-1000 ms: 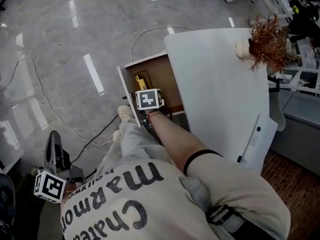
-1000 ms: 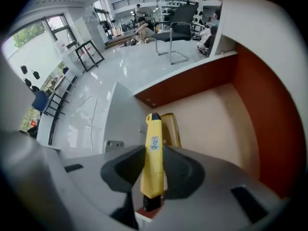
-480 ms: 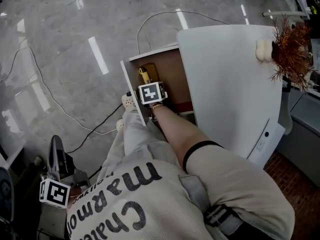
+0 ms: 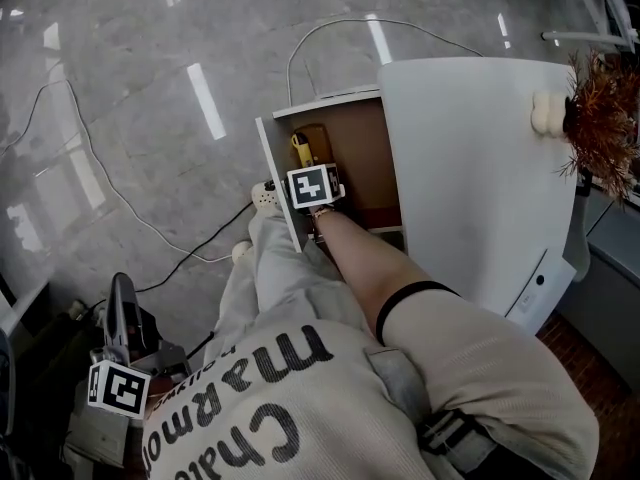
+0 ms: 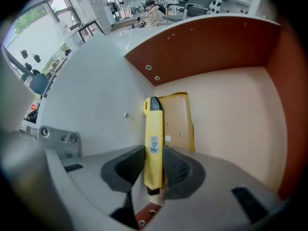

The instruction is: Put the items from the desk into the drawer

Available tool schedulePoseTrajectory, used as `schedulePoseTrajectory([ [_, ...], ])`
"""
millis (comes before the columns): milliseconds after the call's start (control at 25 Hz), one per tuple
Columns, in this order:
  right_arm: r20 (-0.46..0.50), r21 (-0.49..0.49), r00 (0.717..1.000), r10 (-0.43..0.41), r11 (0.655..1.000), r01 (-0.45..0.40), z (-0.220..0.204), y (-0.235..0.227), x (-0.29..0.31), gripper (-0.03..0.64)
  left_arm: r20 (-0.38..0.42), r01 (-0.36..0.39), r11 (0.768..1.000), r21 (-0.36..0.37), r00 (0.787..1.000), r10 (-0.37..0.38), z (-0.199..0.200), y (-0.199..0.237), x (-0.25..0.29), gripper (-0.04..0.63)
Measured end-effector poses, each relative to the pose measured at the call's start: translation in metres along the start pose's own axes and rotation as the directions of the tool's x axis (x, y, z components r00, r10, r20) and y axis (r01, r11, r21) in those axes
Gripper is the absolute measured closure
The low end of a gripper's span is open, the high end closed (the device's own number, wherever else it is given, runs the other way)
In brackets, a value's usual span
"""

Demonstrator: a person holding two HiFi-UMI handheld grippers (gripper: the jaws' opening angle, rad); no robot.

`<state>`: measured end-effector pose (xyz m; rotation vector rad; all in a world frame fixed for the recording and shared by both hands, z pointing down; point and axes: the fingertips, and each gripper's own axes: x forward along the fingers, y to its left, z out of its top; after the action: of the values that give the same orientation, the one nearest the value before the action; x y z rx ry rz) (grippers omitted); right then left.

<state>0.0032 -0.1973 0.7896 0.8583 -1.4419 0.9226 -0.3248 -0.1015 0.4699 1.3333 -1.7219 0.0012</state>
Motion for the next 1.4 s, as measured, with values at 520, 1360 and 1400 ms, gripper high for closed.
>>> schedulePoseTrajectory([
  [520, 0.103, 0.093, 0.989, 0.106, 0.989, -0.115, 0.008, 0.008, -0.038, 0.525, 0.023, 0.140, 0.989, 0.042, 0.990, -0.141, -0.009, -0.011, -0.024, 0.594],
  [1360, 0.829, 0.275, 0.558, -0.047, 0.902, -0.332, -0.090, 0.052, -0.407, 0.614, 0.115, 0.517, 0.814, 0.267, 0.821, -0.559, 0.018, -0.089, -0.164, 0.594],
  [1400, 0.851, 0.290, 0.519, -0.075, 0.892, -0.347, -0.097, 0.047, -0.423, 0.614, 0.115, 0.528, 0.799, 0.287, 0.809, -0.576, 0.019, -0.094, -0.170, 0.594],
])
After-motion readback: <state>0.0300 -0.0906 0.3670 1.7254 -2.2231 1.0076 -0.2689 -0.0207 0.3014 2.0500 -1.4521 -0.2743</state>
